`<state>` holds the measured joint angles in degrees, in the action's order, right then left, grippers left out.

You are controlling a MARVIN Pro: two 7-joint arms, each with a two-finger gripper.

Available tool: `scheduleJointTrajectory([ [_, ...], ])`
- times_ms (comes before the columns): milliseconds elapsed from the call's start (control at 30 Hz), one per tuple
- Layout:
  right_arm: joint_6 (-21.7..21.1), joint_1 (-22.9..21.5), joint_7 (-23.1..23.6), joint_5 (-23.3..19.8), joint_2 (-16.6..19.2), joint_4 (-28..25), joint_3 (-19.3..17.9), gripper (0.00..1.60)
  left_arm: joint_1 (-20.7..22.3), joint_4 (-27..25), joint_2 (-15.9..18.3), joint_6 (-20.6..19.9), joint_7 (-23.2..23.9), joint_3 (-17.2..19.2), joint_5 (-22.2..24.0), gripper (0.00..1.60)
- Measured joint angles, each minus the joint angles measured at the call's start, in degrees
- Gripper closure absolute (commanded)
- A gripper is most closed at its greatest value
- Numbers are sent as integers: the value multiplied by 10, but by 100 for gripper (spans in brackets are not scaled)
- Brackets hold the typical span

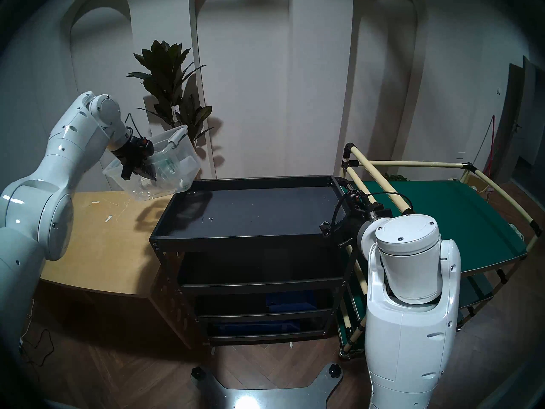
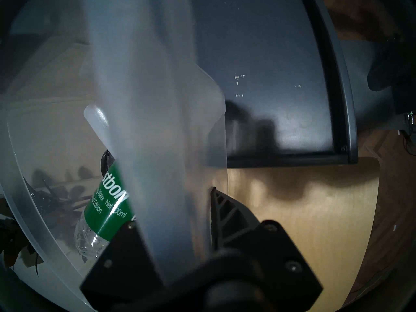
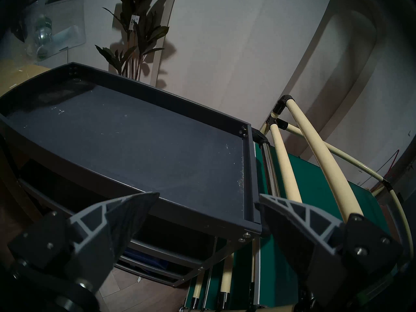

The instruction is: Put the storage box onto the shelf

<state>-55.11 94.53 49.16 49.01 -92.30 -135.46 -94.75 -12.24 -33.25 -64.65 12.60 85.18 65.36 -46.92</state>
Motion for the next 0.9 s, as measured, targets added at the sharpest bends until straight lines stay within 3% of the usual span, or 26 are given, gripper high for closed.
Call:
scheduleJointTrajectory([
  [900,0,1,0,0,1,-3,0,0,43,48,-118,-52,0,-101,31,160],
])
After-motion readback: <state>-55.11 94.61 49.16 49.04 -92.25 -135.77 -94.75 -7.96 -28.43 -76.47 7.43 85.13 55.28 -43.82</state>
